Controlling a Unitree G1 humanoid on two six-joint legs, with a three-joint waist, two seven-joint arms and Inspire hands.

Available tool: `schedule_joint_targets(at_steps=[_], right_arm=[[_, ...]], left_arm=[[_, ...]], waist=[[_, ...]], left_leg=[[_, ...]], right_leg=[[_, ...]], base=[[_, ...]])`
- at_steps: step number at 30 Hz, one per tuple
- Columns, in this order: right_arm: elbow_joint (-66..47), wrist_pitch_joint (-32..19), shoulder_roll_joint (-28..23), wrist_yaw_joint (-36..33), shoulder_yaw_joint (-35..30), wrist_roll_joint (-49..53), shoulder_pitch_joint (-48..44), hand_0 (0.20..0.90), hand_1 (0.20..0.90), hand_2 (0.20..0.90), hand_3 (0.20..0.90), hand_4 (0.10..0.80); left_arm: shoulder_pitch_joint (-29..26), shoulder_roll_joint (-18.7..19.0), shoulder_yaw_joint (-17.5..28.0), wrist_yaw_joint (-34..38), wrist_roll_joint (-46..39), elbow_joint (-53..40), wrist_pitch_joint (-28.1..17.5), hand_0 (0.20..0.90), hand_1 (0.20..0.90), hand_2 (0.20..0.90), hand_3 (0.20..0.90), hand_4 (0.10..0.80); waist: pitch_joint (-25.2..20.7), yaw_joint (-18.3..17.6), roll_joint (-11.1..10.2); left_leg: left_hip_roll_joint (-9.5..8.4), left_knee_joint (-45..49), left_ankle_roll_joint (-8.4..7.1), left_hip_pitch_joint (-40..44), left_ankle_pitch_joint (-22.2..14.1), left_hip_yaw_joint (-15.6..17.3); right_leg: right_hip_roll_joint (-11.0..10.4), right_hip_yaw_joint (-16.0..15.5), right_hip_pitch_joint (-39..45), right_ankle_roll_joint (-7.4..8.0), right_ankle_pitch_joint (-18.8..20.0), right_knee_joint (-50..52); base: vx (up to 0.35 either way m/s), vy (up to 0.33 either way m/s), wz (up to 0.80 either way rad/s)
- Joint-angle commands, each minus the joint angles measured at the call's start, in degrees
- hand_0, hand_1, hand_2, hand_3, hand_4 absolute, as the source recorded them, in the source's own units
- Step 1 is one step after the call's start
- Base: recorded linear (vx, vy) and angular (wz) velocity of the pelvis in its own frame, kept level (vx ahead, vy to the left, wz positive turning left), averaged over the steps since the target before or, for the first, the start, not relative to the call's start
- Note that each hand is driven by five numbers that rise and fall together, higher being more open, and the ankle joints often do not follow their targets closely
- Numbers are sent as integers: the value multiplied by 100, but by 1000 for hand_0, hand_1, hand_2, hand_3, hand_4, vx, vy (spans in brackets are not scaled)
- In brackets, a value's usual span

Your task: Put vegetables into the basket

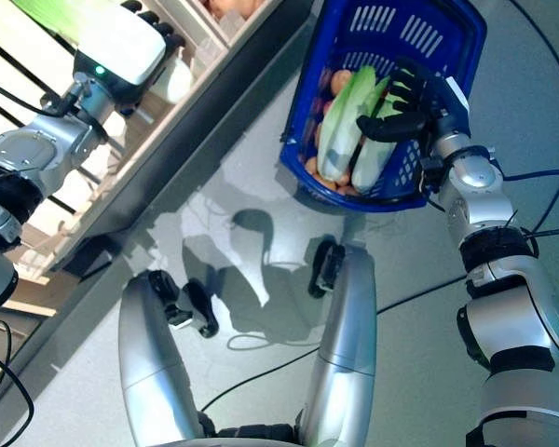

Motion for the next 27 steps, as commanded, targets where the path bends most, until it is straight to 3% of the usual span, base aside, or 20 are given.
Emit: schedule_joint_targets(at_steps=[1, 2, 4, 15, 22, 27], right_arm=[[-446, -296, -71, 45, -580, 307, 76, 900, 900, 900, 900, 800], [-480, -287, -52, 38, -601, 330, 99, 900, 900, 900, 900, 800], [-539, -304, -7, -4, -655, 260, 177, 900, 900, 900, 900, 800], [-583, -376, 95, 11, -806, 271, 339, 900, 900, 900, 900, 800], [-671, -260, 351, 186, -964, 447, 533, 900, 900, 900, 900, 800], [-742, -274, 539, 239, -1018, 267, 744, 900, 900, 900, 900, 800]], left_arm=[[-172, 51, -120, -165, -339, 457, 118, 900, 900, 900, 900, 800], [-148, 45, -93, -208, -330, 446, 107, 900, 900, 900, 900, 800], [-59, 28, -52, -316, -338, 426, 89, 300, 300, 300, 300, 400], [235, 64, 264, -306, -531, 573, 30, 300, 300, 300, 300, 400], [569, 131, 609, 46, -617, 549, -136, 300, 300, 300, 300, 400], [822, 196, 913, 347, -825, 491, -520, 300, 300, 300, 300, 400]], waist=[[-246, -169, -157], [-244, -171, -154], [-254, -171, -147], [-463, -164, -128], [-736, -143, -113], [-929, -132, -98]], left_leg=[[192, -725, -715, -666, 390, -708], [189, -712, -708, -679, 387, -712], [172, -681, -684, -693, 371, -716], [192, -702, -561, -398, 399, -615], [234, -1067, -495, 287, 468, -380], [279, -1408, -446, 850, 550, -177]], right_leg=[[-517, 710, 161, 554, -161, -121], [-508, 716, 143, 550, -172, -97], [-506, 717, 112, 536, -196, -45], [-600, 619, 338, 430, -254, 57], [-672, 355, 989, 387, -271, -234], [-709, 153, 1571, 359, -264, -568]], base=[[8, 12, -6], [5, 5, -10], [15, -5, -8], [44, -15, 0], [55, -40, 0], [54, -31, 4]])
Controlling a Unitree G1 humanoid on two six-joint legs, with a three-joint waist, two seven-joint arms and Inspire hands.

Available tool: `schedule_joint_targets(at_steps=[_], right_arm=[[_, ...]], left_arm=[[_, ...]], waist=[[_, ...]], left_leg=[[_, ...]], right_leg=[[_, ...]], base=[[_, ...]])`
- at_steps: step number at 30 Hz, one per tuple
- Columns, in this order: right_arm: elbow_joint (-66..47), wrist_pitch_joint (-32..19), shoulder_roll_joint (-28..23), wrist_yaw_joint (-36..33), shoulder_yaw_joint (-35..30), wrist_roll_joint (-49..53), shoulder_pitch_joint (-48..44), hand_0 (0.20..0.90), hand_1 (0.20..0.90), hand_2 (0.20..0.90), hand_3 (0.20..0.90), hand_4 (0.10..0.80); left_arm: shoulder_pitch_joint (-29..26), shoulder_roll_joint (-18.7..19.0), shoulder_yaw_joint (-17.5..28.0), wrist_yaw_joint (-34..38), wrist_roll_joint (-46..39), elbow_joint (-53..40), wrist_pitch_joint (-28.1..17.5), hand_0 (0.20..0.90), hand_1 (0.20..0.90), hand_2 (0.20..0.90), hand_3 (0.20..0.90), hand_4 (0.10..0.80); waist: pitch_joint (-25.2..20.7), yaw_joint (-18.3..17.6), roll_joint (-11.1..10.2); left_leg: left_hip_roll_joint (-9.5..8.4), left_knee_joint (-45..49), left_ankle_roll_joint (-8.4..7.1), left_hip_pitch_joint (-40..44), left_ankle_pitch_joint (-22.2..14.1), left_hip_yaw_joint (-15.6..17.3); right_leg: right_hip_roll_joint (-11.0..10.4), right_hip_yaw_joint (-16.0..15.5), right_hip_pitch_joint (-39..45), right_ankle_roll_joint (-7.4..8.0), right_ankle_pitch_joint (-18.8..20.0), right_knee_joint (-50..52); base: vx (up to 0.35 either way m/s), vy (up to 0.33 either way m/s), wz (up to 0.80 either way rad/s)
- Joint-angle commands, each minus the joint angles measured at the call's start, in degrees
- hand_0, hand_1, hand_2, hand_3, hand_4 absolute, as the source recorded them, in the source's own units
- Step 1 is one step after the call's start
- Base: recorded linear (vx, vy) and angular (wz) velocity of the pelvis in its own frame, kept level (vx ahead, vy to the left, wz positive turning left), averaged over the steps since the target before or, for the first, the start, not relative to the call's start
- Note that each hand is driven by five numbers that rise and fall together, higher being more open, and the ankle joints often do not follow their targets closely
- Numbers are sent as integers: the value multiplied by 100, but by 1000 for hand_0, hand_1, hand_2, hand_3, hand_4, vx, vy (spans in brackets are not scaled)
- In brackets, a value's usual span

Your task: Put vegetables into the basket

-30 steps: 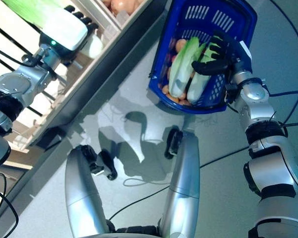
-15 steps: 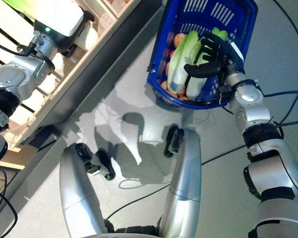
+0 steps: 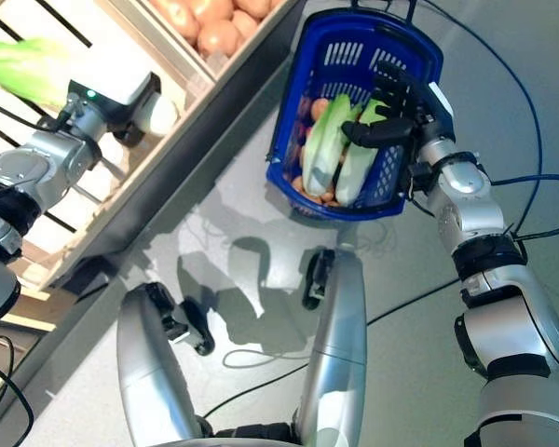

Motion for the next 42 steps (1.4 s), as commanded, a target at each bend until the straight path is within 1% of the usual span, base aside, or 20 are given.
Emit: schedule_joint_targets(at_steps=[1, 6, 11, 13, 14, 16, 17, 18, 19, 20, 21, 22, 23, 24, 25, 27, 29, 30, 35, 42], right_arm=[[-207, -395, 459, 131, -689, 183, 396, 900, 900, 900, 900, 800], [-121, -280, 435, 320, -669, 118, 455, 900, 900, 900, 900, 800], [-124, -251, 409, 371, -647, 61, 547, 900, 900, 900, 900, 800], [-234, -333, 424, 210, -684, -143, 693, 900, 900, 900, 900, 800], [-265, -336, 432, 191, -693, -202, 737, 900, 900, 900, 900, 800], [-421, -174, 469, 220, -781, -300, 903, 900, 900, 900, 900, 800], [-452, -118, 478, 231, -791, -307, 932, 900, 900, 900, 900, 800], [-589, 128, 527, 452, -829, -212, 1067, 900, 900, 900, 900, 800], [-699, 220, 575, 654, -864, -144, 1191, 900, 900, 900, 900, 800], [-814, 304, 610, 828, -878, -14, 1286, 900, 900, 900, 900, 800], [-1062, 542, 698, 1072, -912, 185, 1461, 900, 900, 900, 900, 800], [-1118, 592, 734, 1087, -914, 179, 1517, 900, 900, 900, 900, 800], [-1219, 646, 891, 1139, -888, 146, 1706, 900, 900, 900, 900, 800], [-1222, 642, 905, 1153, -882, 132, 1721, 900, 900, 900, 900, 800], [-1283, 759, 1062, 1264, -882, 9, 1856, 900, 900, 900, 900, 800], [-1368, 1065, 1128, 1560, -873, 113, 1946, 900, 900, 900, 900, 800], [-1395, 1168, 1142, 1664, -864, 116, 1987, 900, 900, 900, 900, 800], [-1452, 1411, 1148, 1981, -820, 183, 2110, 900, 900, 900, 900, 800], [-1777, 2023, 1108, 2474, -705, 249, 2263, 900, 900, 900, 900, 800], [-2041, 2196, 1206, 2637, -544, 205, 2309, 900, 900, 900, 900, 800]], left_arm=[[260, 176, 714, 884, -485, 176, -220, 300, 300, 300, 300, 400], [504, 215, 998, 980, -759, 68, -507, 300, 300, 300, 300, 400], [857, 272, 1532, 1005, -1642, -68, -883, 300, 300, 300, 300, 400], [1232, 226, 2103, 1005, -2146, -256, -1245, 300, 300, 300, 300, 400], [1337, 220, 2239, 964, -2227, -322, -1294, 300, 300, 300, 300, 400], [1729, 163, 2749, 764, -2693, -501, -1578, 300, 300, 300, 300, 400], [1811, 141, 2843, 712, -2715, -551, -1580, 300, 300, 300, 300, 400], [2101, 51, 3172, 630, -2983, -747, -1782, 300, 300, 300, 300, 400], [2300, 32, 3409, 588, -3092, -919, -1849, 300, 300, 300, 300, 400], [2469, 2, 3565, 580, -3120, -1069, -1831, 300, 300, 300, 300, 400], [2717, -36, 3783, 600, -3361, -1310, -1872, 300, 300, 300, 300, 400], [2790, -68, 3850, 606, -3451, -1369, -1895, 300, 300, 300, 300, 400], [3068, -260, 4100, 476, -3875, -1554, -1908, 300, 300, 300, 300, 400], [3099, -278, 4125, 450, -3978, -1571, -1923, 300, 300, 300, 300, 400], [3376, -506, 4378, 214, -4427, -1712, -1933, 300, 300, 300, 300, 400], [3622, -770, 4638, -158, -5145, -1825, -2041, 300, 300, 300, 300, 400], [3717, -865, 4724, -221, -5309, -1904, -2078, 300, 300, 300, 300, 400], [4000, -1171, 4936, -447, -5676, -2119, -2272, 300, 300, 300, 300, 400], [4363, -1616, 5080, -626, -5986, -2642, -2331, 300, 300, 300, 300, 400], [4667, -2067, 4983, -1280, -6656, -3146, -2220, 300, 300, 300, 300, 400]], waist=[[-986, 48, 27], [-1158, 72, 46], [-1300, 171, 26], [-1411, 267, 2], [-1438, 279, 1], [-1564, 342, -37], [-1589, 350, -45], [-1676, 383, -77], [-1757, 407, -102], [-1803, 422, -107], [-1904, 444, -130], [-1933, 452, -136], [-2053, 497, -158], [-2054, 501, -157], [-2228, 539, -164], [-2407, 543, -183], [-2462, 541, -185], [-2592, 548, -190], [-2805, 561, -244], [-2903, 603, -279]], left_leg=[[169, -1111, -307, -188, 702, -292], [120, -1781, -311, 562, 931, -59], [-29, -2610, -309, 1422, 1228, 130], [-131, -3225, -293, 1956, 1424, 213], [-156, -3416, -287, 2133, 1474, 255], [-248, -4024, -273, 2706, 1645, 401], [-271, -4169, -274, 2837, 1685, 431], [-333, -4558, -283, 3209, 1815, 509], [-399, -4943, -217, 3444, 2065, 614], [-434, -5060, -277, 3678, 1974, 599], [-471, -5463, -257, 3931, 2236, 734], [-483, -5576, -276, 4032, 2280, 756], [-545, -5980, -340, 4403, 2456, 846], [-549, -6015, -346, 4442, 2476, 855], [-661, -6519, -379, 4859, 2672, 961], [-756, -7183, -427, 5337, 2923, 1084], [-802, -7467, -445, 5522, 3016, 1118], [-880, -7952, -481, 5827, 3247, 1147], [-1033, -8788, -507, 6225, 3550, 1139], [-1098, -9362, -492, 6543, 3675, 1071]], right_leg=[[-587, 231, 710, 426, -73, -500], [-540, 36, 1487, 425, 21, -1184], [-474, -162, 2263, 372, 169, -1868], [-459, -300, 2785, 319, 279, -2356], [-453, -345, 2950, 314, 309, -2502], [-420, -537, 3510, 304, 405, -2975], [-403, -583, 3646, 306, 426, -3102], [-356, -703, 4029, 314, 498, -3461], [-298, -838, 4294, 260, 700, -3858], [-265, -865, 4525, 320, 604, -3961], [-180, -1062, 4827, 263, 828, -4437], [-148, -1118, 4948, 267, 860, -4577], [0, -1275, 5378, 285, 994, -5099], [14, -1285, 5418, 286, 1011, -5140], [186, -1420, 5859, 317, 1161, -5738], [366, -1520, 6357, 392, 1369, -6478], [447, -1534, 6556, 426, 1451, -6790], [557, -1558, 6893, 472, 1648, -7260], [673, -1591, 7256, 584, 2008, -7973], [758, -1589, 7454, 631, 2079, -8151]], base=[[44, -11, 4], [53, -3, -2], [64, -18, -4], [86, -36, 5], [86, -51, 5], [90, -53, 5], [109, -53, 5], [66, -54, 7], [151, -60, 10], [109, -48, 10], [139, -34, 10], [142, -42, 5], [135, -28, -3], [240, -36, -14], [170, -18, -15], [178, -18, -14], [111, -11, -7], [122, -20, -7], [49, -19, -3], [10, -11, 3]])
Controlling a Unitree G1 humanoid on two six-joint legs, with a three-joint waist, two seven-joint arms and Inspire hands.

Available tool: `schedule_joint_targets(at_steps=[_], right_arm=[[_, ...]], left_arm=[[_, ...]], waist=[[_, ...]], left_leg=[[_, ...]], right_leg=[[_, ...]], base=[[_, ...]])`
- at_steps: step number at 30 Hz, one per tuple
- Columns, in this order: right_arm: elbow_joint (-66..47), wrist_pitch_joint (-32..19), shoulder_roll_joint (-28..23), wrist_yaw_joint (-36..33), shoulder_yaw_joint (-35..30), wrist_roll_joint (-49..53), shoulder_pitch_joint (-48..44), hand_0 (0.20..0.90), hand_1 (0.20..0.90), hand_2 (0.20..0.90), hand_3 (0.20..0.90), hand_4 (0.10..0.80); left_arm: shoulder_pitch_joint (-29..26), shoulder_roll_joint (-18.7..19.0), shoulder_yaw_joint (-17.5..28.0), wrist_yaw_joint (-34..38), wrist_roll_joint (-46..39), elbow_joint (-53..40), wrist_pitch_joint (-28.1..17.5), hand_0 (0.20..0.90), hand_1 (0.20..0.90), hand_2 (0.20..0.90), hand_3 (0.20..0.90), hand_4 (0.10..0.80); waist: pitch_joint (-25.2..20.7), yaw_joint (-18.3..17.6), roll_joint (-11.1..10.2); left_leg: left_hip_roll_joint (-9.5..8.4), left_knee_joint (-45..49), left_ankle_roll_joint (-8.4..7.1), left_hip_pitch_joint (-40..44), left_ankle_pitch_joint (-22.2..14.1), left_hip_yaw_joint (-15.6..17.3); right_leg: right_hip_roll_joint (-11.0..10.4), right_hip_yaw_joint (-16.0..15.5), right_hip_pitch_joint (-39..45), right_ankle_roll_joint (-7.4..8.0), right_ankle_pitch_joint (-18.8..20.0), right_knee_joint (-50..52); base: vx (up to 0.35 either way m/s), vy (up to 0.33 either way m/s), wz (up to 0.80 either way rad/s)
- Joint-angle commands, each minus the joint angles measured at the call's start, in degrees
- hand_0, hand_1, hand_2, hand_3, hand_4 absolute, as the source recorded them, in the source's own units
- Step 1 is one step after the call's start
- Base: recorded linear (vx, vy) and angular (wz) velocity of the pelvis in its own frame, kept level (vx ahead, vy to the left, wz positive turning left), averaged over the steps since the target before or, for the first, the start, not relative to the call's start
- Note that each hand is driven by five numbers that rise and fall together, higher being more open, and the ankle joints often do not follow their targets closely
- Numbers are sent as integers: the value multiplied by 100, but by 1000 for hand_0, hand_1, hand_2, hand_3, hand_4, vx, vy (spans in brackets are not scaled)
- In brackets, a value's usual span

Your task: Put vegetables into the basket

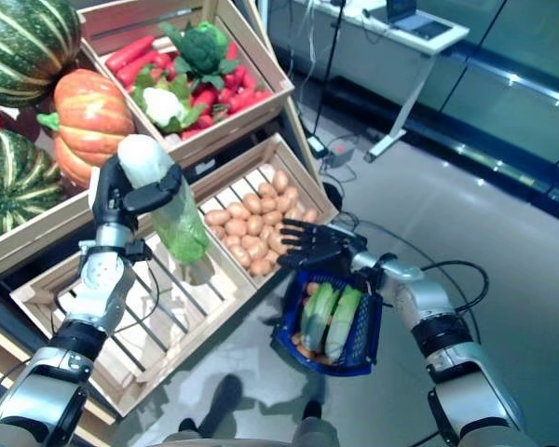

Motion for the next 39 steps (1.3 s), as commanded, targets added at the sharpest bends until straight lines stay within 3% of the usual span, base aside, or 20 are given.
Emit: schedule_joint_targets(at_steps=[1, 16, 31, 39], right_arm=[[-385, -287, -109, 231, 36, 427, -260, 900, 900, 900, 900, 800], [-854, -689, 335, -215, 147, 208, -380, 900, 900, 900, 900, 800], [-1068, -508, 594, -394, 363, 163, -677, 900, 900, 900, 900, 800], [-824, -91, 736, -365, 563, 80, -700, 900, 900, 900, 900, 800]], left_arm=[[-117, 47, -53, -390, -246, -661, -740, 300, 300, 300, 300, 400], [253, -392, -444, -1335, -462, -1139, -130, 300, 300, 300, 300, 400], [334, -661, -785, -1737, -532, -1173, -4, 300, 300, 300, 300, 400], [289, -800, -916, -1866, -549, -1288, -88, 300, 300, 300, 300, 400]], waist=[[-779, 77, 187], [-778, 135, 199], [-784, 164, 202], [-810, 177, 180]], left_leg=[[139, -172, -56, -140, 211, -75], [152, -314, -71, 69, 148, -115], [143, -314, -63, 134, 119, -137], [127, -314, -69, 157, 112, -163]], right_leg=[[-158, -70, 243, -73, -305, 279], [-97, -11, 473, -47, -203, -23], [-95, 91, 553, -61, -221, -47], [-104, 125, 592, -59, -215, -75]], base=[[-3, -8, 10], [-1, -7, 3], [0, 0, 0], [0, 0, 0]])
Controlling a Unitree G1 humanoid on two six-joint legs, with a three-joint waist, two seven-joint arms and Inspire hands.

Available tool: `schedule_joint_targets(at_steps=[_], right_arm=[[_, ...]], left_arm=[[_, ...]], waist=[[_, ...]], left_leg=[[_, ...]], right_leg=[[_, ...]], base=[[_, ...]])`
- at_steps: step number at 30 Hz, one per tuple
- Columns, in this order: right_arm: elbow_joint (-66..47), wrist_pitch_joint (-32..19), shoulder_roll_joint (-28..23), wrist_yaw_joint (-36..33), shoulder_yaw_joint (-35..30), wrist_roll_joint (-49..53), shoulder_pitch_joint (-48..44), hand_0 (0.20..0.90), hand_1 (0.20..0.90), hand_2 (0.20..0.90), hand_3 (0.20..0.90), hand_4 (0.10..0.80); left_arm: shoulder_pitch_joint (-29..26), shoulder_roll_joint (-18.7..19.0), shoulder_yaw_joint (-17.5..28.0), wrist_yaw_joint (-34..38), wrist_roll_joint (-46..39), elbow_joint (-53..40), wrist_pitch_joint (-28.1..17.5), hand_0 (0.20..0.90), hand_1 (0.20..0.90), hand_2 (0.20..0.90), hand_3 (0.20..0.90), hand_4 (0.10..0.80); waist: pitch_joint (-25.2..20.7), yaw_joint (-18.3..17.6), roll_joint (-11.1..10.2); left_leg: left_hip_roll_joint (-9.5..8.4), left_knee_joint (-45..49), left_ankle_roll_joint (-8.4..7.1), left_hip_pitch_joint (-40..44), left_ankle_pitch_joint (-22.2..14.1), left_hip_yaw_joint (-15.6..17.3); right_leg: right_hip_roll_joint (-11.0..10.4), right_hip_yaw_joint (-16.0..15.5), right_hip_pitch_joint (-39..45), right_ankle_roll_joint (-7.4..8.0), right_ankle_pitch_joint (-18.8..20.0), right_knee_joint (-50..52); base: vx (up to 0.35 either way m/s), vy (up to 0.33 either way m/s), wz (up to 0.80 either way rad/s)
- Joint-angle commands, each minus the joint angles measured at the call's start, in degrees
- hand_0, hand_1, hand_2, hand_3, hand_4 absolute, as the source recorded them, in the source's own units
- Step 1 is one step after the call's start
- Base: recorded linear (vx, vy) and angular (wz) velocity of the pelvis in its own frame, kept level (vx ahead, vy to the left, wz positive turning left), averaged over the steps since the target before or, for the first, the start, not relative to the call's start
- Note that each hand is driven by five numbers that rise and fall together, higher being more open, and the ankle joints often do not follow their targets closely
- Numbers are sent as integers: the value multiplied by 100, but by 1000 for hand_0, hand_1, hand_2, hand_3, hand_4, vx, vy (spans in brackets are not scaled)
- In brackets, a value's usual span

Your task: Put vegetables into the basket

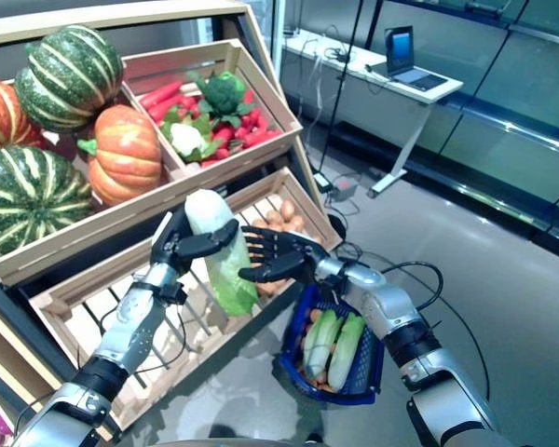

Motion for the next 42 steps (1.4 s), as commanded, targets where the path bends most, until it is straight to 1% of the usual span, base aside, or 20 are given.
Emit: schedule_joint_targets(at_steps=[1, 4, 7, 11, 14, 17, 21, 27, 31, 34, 35, 36, 42], right_arm=[[17, -126, 345, 92, 203, 111, -802, 900, 900, 900, 900, 800], [276, 52, 395, 101, 324, 92, -754, 900, 900, 900, 900, 800], [579, 114, 497, 134, 370, 220, -761, 900, 900, 900, 900, 800], [973, 235, 709, 192, 383, 448, -809, 900, 900, 900, 900, 800], [1190, 340, 896, 92, 360, 596, -806, 900, 900, 900, 900, 800], [1446, 375, 1007, -1, 318, 770, -863, 900, 900, 900, 900, 800], [1931, 415, 1211, -245, 230, 1103, -1019, 900, 900, 900, 900, 800], [2171, 376, 1436, -151, 148, 1490, -1145, 900, 900, 900, 900, 800], [2279, 430, 1488, -103, 116, 1535, -1270, 900, 900, 900, 900, 800], [2422, 507, 1475, -12, 124, 1354, -1364, 900, 900, 900, 900, 800], [2488, 494, 1474, 42, 142, 1322, -1389, 822, 822, 822, 822, 748], [2544, 464, 1467, 114, 161, 1338, -1405, 300, 300, 300, 300, 400], [2592, 439, 1422, 302, 104, 1596, -1379, 300, 300, 300, 300, 400]], left_arm=[[-679, -206, -246, -385, -218, -574, -663, 300, 300, 300, 300, 400], [-786, -177, -268, -416, -240, -754, -619, 300, 300, 300, 300, 400], [-896, -169, -347, -403, -360, -890, -579, 300, 300, 300, 300, 400], [-957, -262, -428, -553, -604, -1007, -557, 300, 300, 300, 300, 400], [-934, -323, -507, -694, -648, -1174, -560, 300, 300, 300, 300, 400], [-953, -340, -584, -789, -710, -1270, -602, 300, 300, 300, 300, 400], [-1034, -357, -708, -839, -893, -1534, -531, 300, 300, 300, 300, 400], [-1063, -373, -838, -968, -1231, -1708, -334, 300, 300, 300, 300, 400], [-1088, -404, -948, -1064, -1395, -1675, -314, 300, 300, 300, 300, 400], [-1106, -434, -965, -1130, -1529, -1696, -304, 300, 300, 300, 300, 400], [-1115, -455, -971, -1137, -1529, -1695, -306, 300, 300, 300, 300, 400], [-1125, -473, -975, -1145, -1506, -1693, -314, 300, 300, 300, 300, 400], [-1123, -429, -994, -1013, -1429, -1736, -226, 300, 300, 300, 300, 400]], waist=[[-435, 83, 24], [-436, 98, 17], [-420, 117, 24], [-436, 162, 38], [-448, 200, 45], [-452, 229, 52], [-487, 282, 60], [-503, 333, 85], [-513, 351, 92], [-531, 370, 90], [-538, 375, 89], [-547, 378, 89], [-586, 389, 84]], left_leg=[[90, 3, -10, -212, -63, -81], [96, 3, -13, -219, -57, -89], [97, 3, -11, -226, -55, -120], [97, 3, -7, -221, -64, -162], [91, 3, -6, -224, -67, -189], [90, 3, -5, -223, -81, -199], [75, 3, 0, -240, -93, -245], [69, 3, 0, -274, -85, -297], [63, 3, -6, -297, -96, -351], [61, 3, -8, -297, -104, -366], [63, 3, -9, -293, -108, -368], [64, 3, -9, -292, -115, -373], [65, 3, -3, -288, -118, -384]], right_leg=[[-234, 76, 227, -57, -229, 97], [-247, 64, 228, -56, -219, 100], [-256, 52, 230, -57, -219, 111], [-259, 42, 247, -71, -234, 107], [-255, 32, 257, -74, -232, 96], [-253, 16, 265, -75, -230, 84], [-247, 11, 276, -84, -223, 61], [-243, -5, 265, -95, -206, 53], [-244, -19, 258, -92, -212, 55], [-253, -32, 272, -95, -219, 46], [-256, -36, 277, -94, -218, 41], [-259, -40, 281, -94, -218, 35], [-257, -60, 302, -90, -209, 30]], base=[[0, 0, 0], [0, 0, 0], [0, 0, 0], [0, 0, 0], [0, 0, 0], [0, 0, 0], [0, 0, 0], [-18, 3, 5], [-18, 3, 9], [-4, 6, 6], [7, 9, 10], [11, 7, 9], [15, 0, 5]])
